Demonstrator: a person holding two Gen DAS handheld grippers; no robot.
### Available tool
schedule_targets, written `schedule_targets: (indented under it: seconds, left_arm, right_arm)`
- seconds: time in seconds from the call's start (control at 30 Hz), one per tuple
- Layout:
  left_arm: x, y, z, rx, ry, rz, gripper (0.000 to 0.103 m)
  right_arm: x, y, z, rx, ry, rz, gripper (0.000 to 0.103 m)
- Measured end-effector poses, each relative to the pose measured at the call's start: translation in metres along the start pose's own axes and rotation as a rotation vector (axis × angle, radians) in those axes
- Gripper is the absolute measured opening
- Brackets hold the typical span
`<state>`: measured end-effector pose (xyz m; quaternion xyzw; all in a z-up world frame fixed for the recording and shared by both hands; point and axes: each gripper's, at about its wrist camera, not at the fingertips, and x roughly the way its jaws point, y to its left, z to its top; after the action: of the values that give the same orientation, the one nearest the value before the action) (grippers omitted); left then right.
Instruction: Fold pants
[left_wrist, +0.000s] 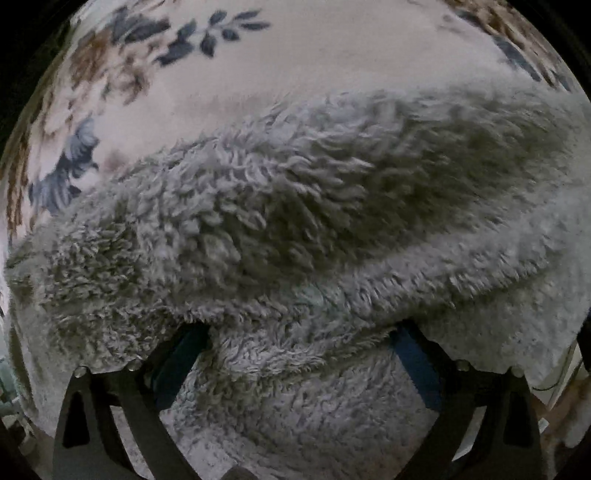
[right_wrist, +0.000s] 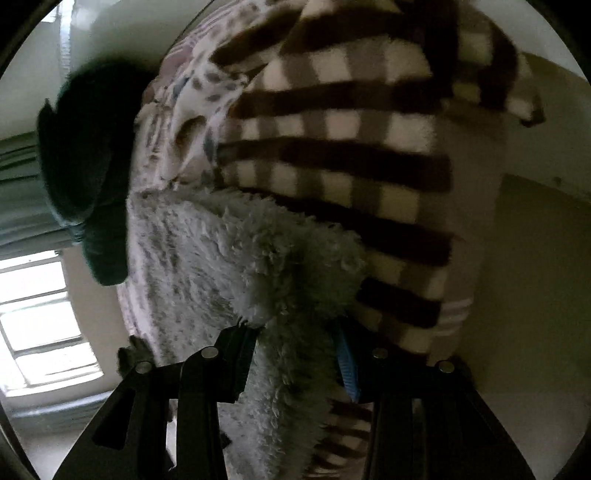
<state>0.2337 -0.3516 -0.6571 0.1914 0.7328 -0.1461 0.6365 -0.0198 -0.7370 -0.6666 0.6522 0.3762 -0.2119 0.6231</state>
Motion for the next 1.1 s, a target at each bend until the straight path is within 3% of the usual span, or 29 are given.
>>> schedule_targets:
  seconds: [0.07, 0.17, 0.2, 0.23, 0.33, 0.53, 0.7, 0.77, 0.8, 0.83, 0.97, 1.1]
  left_arm:
    - [0.004, 0.000, 0.003, 0.010, 0.011, -0.002, 0.103]
    - [0.005, 0.000, 0.009, 0.020, 0.019, 0.002, 0.103]
    - [0.006, -0.001, 0.010, 0.019, 0.022, 0.002, 0.103]
    - [0.007, -0.003, 0.011, 0.017, 0.024, 0.003, 0.103]
    - [0.008, -0.007, 0.019, 0.015, 0.030, 0.005, 0.103]
    - [0.016, -0.037, 0.035, 0.002, 0.021, 0.001, 0.103]
    - [0.015, -0.037, 0.033, -0.006, -0.018, -0.002, 0.103]
    - [0.017, -0.035, 0.030, -0.012, -0.028, -0.011, 0.103]
    - [0.018, -0.034, 0.030, -0.014, -0.029, -0.016, 0.103]
    - [0.018, -0.031, 0.026, -0.013, -0.030, -0.020, 0.103]
    - [0.019, -0.025, 0.028, -0.011, -0.038, -0.025, 0.103]
    - [0.020, -0.022, 0.021, -0.011, -0.031, -0.028, 0.103]
  right_arm:
    - [-0.007, -0.007, -0.003, 0.008, -0.011, -0.006, 0.043]
    - [-0.007, -0.023, -0.010, 0.022, -0.013, 0.011, 0.060]
    - [-0.004, -0.025, -0.012, 0.020, -0.011, 0.015, 0.072]
    - [-0.002, -0.027, -0.014, 0.022, -0.006, 0.032, 0.078]
    - [0.008, -0.027, -0.013, 0.012, 0.007, 0.073, 0.082]
    - [0.002, 0.000, -0.008, -0.040, -0.021, 0.193, 0.082]
    - [0.027, 0.006, 0.002, -0.017, -0.021, 0.224, 0.079]
    - [0.032, 0.008, 0.003, 0.001, -0.009, 0.382, 0.067]
    - [0.036, 0.006, 0.005, 0.016, 0.015, 0.511, 0.066]
    - [0.038, 0.002, 0.006, 0.026, 0.023, 0.550, 0.066]
    - [0.053, -0.011, 0.012, 0.037, 0.032, 0.485, 0.066]
    - [0.064, 0.018, 0.013, -0.091, 0.090, 0.444, 0.066]
